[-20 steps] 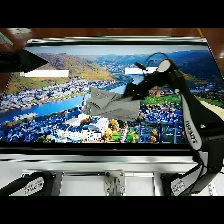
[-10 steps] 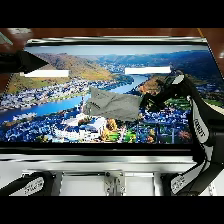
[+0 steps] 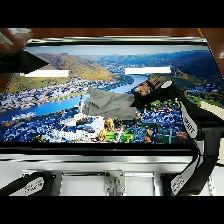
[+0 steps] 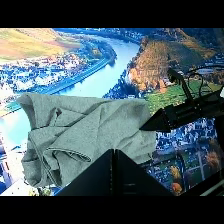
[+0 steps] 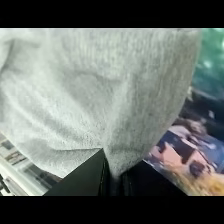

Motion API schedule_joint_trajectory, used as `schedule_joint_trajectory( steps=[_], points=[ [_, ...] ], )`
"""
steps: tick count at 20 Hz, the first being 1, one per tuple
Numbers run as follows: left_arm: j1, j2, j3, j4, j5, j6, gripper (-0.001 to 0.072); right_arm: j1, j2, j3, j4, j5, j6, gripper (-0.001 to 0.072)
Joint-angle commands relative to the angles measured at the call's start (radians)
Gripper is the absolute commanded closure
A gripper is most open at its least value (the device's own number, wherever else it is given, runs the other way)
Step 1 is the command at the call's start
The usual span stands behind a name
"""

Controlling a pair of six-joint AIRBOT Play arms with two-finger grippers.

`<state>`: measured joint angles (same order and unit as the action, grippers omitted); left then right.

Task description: Fold the shirts.

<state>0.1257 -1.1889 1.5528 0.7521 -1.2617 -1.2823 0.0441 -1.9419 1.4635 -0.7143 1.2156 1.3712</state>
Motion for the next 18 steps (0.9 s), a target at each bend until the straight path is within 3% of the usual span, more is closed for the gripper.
schedule_joint_trajectory(
  steps=[1,3,5,8,12,18],
  points=[
    [-0.002,0.0,0.0,0.0,0.0,-0.006,0.0671,-0.009,0.016,0.118,0.054,0.125,-0.084,0.0649],
    [-0.007,-0.002,0.0,0.0,0.0,-0.006,0.0671,-0.063,0.076,0.271,0.045,0.221,-0.054,0.065],
    [-0.025,-0.005,-0.004,0.0,0.003,-0.005,0.0671,-0.143,0.151,0.464,0.003,0.299,0.065,0.065],
    [-0.068,-0.007,-0.033,0.0,0.004,-0.003,0.067,-0.31,0.261,0.698,-0.241,0.44,0.187,0.065],
    [-0.118,-0.008,-0.091,0.0,0.004,0.017,0.067,-0.617,0.394,0.636,-0.364,0.64,0.197,0.065],
    [-0.138,-0.007,-0.16,0.0,0.003,0.017,0.067,-0.784,0.441,0.603,-0.367,0.634,0.132,0.065]
  ],
)
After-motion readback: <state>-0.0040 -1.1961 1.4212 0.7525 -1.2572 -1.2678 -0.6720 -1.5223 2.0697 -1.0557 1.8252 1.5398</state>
